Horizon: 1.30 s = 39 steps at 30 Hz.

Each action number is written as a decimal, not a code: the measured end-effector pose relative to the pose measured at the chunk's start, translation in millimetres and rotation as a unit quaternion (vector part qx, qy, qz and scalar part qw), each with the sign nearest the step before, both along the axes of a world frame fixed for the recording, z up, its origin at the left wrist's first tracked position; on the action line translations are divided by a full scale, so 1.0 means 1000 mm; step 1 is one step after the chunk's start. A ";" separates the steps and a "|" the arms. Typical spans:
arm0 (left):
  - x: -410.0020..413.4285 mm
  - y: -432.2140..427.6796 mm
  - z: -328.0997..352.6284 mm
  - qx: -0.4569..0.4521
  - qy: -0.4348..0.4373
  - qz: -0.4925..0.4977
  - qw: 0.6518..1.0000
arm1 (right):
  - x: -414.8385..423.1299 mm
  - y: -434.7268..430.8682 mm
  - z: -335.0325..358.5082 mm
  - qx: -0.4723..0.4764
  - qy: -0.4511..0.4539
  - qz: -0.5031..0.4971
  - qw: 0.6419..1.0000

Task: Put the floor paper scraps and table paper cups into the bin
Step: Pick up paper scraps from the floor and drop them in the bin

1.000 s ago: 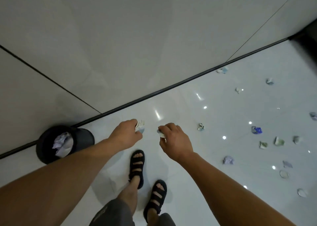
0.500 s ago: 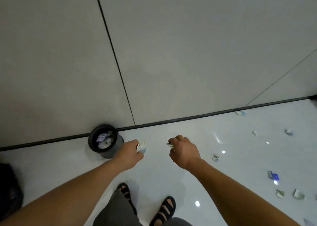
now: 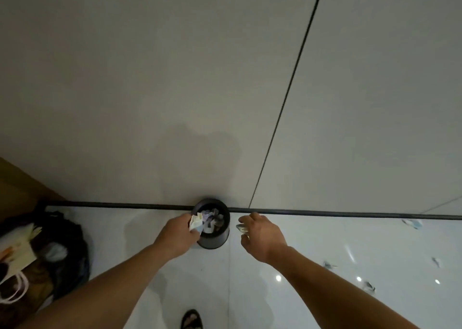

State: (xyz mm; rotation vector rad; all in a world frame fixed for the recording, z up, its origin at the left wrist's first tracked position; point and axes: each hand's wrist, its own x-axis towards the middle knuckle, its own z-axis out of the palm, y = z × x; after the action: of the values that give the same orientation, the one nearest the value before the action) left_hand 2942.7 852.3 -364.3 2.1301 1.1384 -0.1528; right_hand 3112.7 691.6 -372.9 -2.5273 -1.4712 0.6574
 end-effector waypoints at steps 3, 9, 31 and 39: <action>-0.023 0.043 -0.002 0.010 0.001 0.014 1.000 | -0.029 0.038 -0.007 -0.002 0.013 0.008 1.000; -0.004 0.084 -0.021 -0.007 0.015 -0.017 1.000 | -0.034 0.073 -0.029 0.000 0.043 -0.018 0.999; 0.183 0.209 -0.304 -0.060 0.144 -0.208 0.966 | 0.069 0.213 -0.327 -0.081 0.197 -0.222 0.952; 0.172 0.216 -0.428 -0.085 0.205 -0.249 0.943 | 0.029 0.221 -0.446 -0.059 0.250 -0.309 0.916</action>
State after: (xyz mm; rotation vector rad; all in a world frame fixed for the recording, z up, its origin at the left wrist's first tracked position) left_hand 3114.9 1068.1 -792.3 2.2413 0.7370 -0.9293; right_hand 3142.2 912.5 -819.1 -2.4261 -0.4374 1.1617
